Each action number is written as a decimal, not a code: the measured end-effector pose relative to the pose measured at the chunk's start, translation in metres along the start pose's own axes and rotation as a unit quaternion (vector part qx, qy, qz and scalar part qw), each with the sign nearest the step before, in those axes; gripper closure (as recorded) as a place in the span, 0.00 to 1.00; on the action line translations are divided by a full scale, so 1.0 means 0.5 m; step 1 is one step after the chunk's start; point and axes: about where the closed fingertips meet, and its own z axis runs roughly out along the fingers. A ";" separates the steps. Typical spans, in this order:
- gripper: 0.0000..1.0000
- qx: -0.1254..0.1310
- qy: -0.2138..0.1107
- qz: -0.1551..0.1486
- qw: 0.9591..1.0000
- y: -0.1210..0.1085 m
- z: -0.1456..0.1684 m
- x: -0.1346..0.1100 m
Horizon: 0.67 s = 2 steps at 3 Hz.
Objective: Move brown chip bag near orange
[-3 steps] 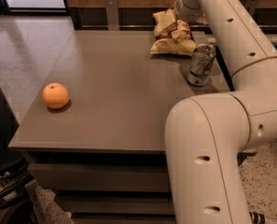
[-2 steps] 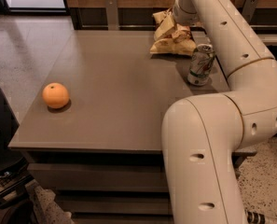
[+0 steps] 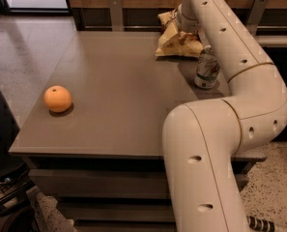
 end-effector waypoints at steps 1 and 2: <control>0.00 -0.012 -0.010 0.005 1.000 0.004 0.028 -0.005; 0.00 -0.028 -0.020 0.021 0.999 0.003 0.055 -0.005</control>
Offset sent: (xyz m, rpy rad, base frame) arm 0.0248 -0.0036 -0.0262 0.1352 -0.0451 -0.0248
